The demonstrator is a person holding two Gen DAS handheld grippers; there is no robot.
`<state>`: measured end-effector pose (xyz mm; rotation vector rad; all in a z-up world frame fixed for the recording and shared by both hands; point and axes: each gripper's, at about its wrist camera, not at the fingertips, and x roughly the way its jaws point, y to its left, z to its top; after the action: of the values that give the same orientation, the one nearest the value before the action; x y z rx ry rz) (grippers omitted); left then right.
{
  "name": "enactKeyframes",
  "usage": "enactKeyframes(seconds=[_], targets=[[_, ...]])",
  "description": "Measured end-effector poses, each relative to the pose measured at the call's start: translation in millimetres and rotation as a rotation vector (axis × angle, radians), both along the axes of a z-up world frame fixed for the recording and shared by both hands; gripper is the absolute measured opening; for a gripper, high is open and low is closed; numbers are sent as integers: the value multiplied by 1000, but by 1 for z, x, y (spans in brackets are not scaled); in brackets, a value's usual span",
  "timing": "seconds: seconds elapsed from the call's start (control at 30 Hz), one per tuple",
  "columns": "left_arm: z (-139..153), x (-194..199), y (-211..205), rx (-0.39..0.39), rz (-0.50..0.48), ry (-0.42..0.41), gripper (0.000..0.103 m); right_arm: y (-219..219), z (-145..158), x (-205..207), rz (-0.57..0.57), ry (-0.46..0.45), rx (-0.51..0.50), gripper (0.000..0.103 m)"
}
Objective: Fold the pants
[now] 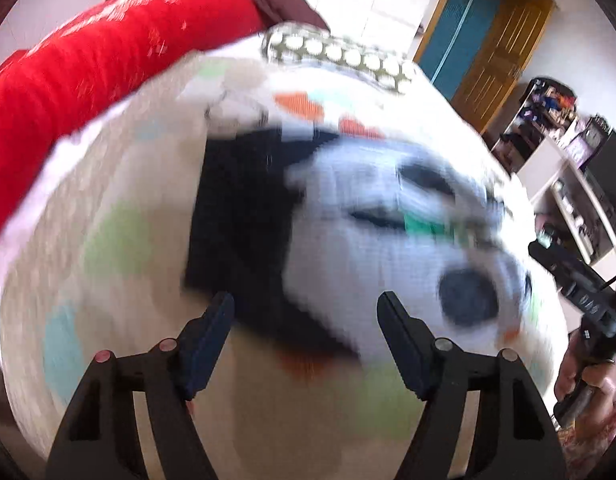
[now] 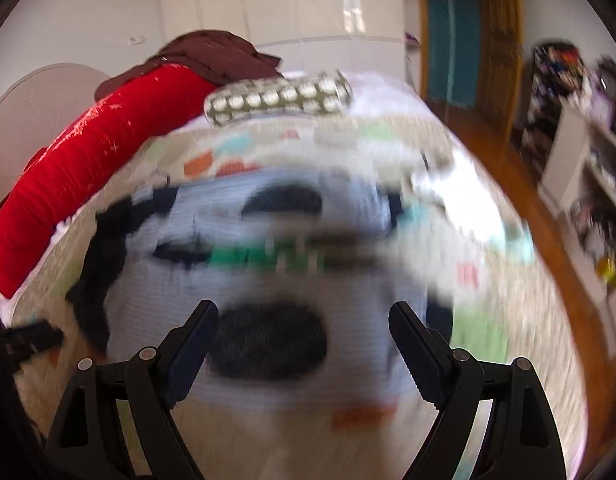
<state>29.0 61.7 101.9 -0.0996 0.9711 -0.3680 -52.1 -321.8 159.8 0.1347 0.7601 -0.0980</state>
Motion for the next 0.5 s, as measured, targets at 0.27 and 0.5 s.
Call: enactKeyframes(seconds=[0.27, 0.5], targets=[[-10, 115, -50, 229, -124, -67, 73, 3, -16, 137, 182, 116, -209, 90], [-57, 169, -109, 405, -256, -64, 73, 8, -57, 221, 301, 230, -343, 87]])
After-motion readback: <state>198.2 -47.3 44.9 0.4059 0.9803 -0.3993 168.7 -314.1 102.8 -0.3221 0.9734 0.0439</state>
